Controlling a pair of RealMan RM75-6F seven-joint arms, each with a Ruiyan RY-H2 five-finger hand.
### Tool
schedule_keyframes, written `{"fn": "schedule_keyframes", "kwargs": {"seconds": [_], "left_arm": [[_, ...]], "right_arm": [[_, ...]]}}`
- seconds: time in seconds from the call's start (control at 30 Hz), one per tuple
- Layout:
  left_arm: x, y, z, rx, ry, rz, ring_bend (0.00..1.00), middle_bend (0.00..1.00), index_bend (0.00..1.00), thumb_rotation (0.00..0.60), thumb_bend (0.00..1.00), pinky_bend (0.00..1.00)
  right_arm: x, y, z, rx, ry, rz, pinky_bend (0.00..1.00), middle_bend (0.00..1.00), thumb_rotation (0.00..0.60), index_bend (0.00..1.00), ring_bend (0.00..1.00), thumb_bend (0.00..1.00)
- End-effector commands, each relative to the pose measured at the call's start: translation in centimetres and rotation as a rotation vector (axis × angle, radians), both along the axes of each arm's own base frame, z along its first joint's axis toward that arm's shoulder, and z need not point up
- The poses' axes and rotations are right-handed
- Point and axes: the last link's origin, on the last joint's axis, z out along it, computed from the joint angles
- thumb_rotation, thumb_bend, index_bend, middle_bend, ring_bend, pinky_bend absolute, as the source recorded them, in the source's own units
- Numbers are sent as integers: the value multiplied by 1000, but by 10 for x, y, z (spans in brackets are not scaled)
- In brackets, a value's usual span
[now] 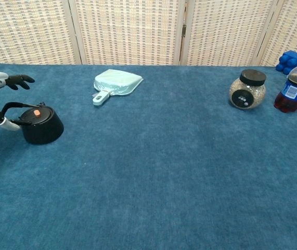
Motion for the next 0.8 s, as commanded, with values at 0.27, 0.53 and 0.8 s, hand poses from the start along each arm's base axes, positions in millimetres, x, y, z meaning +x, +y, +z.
{"fn": "schedule_keyframes", "kwargs": {"seconds": [0.27,0.53,0.8], "left_arm": [[-4,27,11,55,-5,65,110,107,49,600,78,0],[2,49,10,81,5,85,117,107,61,600,78,0],[-2,64,10,66,76,111,122,107,110,600,81,0]], "right_arm": [[-1,3,1,-7,-2,-9,377,439,600,514,359,171],[-2,4,1,-6,-4,-13,377,440,600,514,359,171],[-4,5,0,-7,-9,-20,377,440,600,514,358,171]]}}
